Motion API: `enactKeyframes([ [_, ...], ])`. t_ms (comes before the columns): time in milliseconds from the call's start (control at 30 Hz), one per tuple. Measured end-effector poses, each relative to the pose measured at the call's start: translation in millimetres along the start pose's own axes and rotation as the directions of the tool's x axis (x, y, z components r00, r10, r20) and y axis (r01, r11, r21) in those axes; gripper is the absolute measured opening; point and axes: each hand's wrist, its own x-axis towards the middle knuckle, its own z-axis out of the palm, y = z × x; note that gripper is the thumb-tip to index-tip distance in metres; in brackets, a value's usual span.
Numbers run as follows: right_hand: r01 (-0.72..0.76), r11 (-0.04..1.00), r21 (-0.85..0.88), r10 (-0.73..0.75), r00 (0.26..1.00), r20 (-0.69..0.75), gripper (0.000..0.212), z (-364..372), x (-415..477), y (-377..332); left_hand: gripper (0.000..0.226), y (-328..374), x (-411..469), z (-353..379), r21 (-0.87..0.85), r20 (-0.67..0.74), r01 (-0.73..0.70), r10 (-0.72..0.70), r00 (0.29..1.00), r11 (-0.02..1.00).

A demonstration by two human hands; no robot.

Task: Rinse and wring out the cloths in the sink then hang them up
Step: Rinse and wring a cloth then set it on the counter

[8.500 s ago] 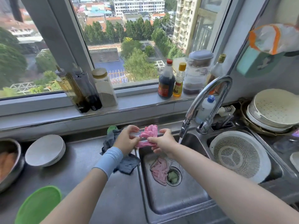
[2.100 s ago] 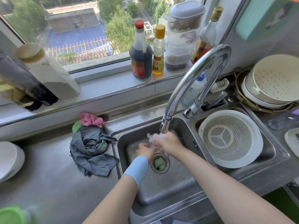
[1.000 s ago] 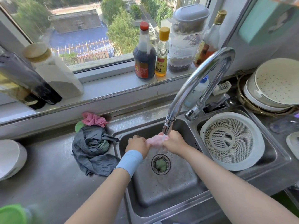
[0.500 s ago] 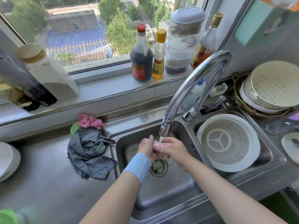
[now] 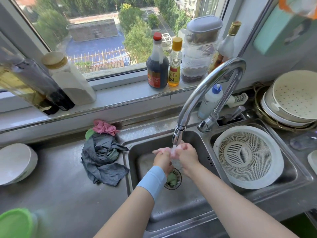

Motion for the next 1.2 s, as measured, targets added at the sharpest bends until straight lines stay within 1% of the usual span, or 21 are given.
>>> enactKeyframes([
  [100, 0.090, 0.980, -0.179, -0.066, 0.989, 0.133, 0.048, -8, -4, 6, 0.013, -2, 2, 6, -0.180, 0.081, 0.047, -0.032, 0.996, 0.983],
  [167, 0.121, 0.943, -0.311, -0.077, 0.986, 0.151, 0.043, -11, -8, 8, 0.023, 3, 1, 11, -0.217, 0.080, 0.037, -0.020, 0.997, 0.975],
  [233, 0.143, 0.911, -0.387, -0.073, 0.979, 0.191, 0.035, -18, -10, 11, 0.023, 3, 1, 16, -0.108, -0.001, 0.000, 0.000, 1.000, 0.994],
  [300, 0.109, 0.915, -0.389, -0.013, 0.971, 0.240, 0.022, -27, -11, 10, 0.015, 0, -1, 22, -0.076, -0.053, -0.030, 0.026, 0.998, 0.997],
  [367, 0.078, 0.874, -0.480, 0.059, 0.963, 0.264, 0.024, -38, -8, 7, 0.006, 0, -3, 25, 0.023, -0.073, -0.077, 0.079, 0.994, 0.997],
  [433, 0.032, 0.820, -0.571, 0.162, 0.945, 0.285, 0.020, -44, -6, 4, 0.009, 2, 0, 28, 0.176, -0.096, -0.137, 0.155, 0.983, 0.975],
  [500, -0.035, 0.814, -0.580, 0.276, 0.902, 0.332, 0.016, -44, -4, 3, 0.016, 4, 5, 30, 0.420, -0.104, -0.162, 0.225, 0.969, 0.893],
  [533, -0.049, 0.814, -0.578, 0.297, 0.891, 0.343, 0.022, -42, -2, 1, 0.021, 2, 5, 30, 0.574, -0.069, -0.196, 0.285, 0.956, 0.795],
  [600, -0.037, 0.827, -0.561, 0.253, 0.916, 0.312, 0.029, -33, 3, -7, 0.026, 1, -6, 29, 0.687, -0.017, -0.247, 0.355, 0.935, 0.683],
  [633, -0.010, 0.834, -0.551, 0.203, 0.935, 0.291, 0.031, -28, 6, -10, 0.032, -1, -11, 26, 0.695, 0.000, -0.280, 0.389, 0.921, 0.662],
  [667, 0.020, 0.840, -0.542, 0.160, 0.946, 0.282, 0.032, -24, 10, -12, 0.036, 0, -15, 24, 0.668, -0.011, -0.293, 0.404, 0.915, 0.684],
  [767, 0.095, 0.859, -0.504, 0.073, 0.950, 0.303, 0.032, -12, 17, -12, 0.031, 4, -18, 18, 0.715, 0.036, -0.342, 0.457, 0.889, 0.609],
  [833, 0.159, 0.826, -0.541, 0.014, 0.953, 0.301, 0.036, -8, 20, -11, 0.036, 12, -21, 15, 0.642, 0.070, -0.345, 0.395, 0.916, 0.685],
  [867, 0.168, 0.829, -0.533, -0.009, 0.957, 0.289, 0.041, -6, 21, -10, 0.034, 15, -21, 15, 0.561, 0.079, -0.327, 0.344, 0.936, 0.761],
  [933, 0.188, 0.855, -0.484, -0.046, 0.956, 0.291, 0.046, -4, 21, -9, 0.019, 18, -18, 16, 0.282, 0.075, -0.214, 0.201, 0.977, 0.935],
  [967, 0.212, 0.855, -0.474, -0.057, 0.946, 0.320, 0.044, -3, 20, -8, 0.016, 19, -17, 17, 0.181, 0.075, -0.180, 0.169, 0.983, 0.967],
  [1000, 0.253, 0.842, -0.476, -0.072, 0.928, 0.365, 0.041, -3, 20, -7, 0.014, 17, -15, 17, 0.108, 0.069, -0.178, 0.172, 0.983, 0.978],
  [1067, 0.296, 0.835, -0.464, -0.077, 0.898, 0.434, 0.036, -7, 20, -7, 0.009, 11, -11, 13, 0.065, 0.018, -0.194, 0.193, 0.981, 0.979],
  [1133, 0.299, 0.842, -0.449, -0.061, 0.879, 0.473, 0.045, -18, 24, -8, 0.022, 7, -6, 9, 0.118, -0.016, -0.212, 0.215, 0.976, 0.970],
  [1167, 0.328, 0.813, -0.481, -0.050, 0.862, 0.504, 0.041, -25, 27, -8, 0.024, 8, -4, 9, 0.151, -0.032, -0.223, 0.230, 0.973, 0.963],
  [1200, 0.367, 0.758, -0.539, -0.020, 0.839, 0.543, 0.028, -32, 30, -8, 0.025, 7, -3, 9, 0.160, -0.065, -0.227, 0.240, 0.969, 0.961],
])
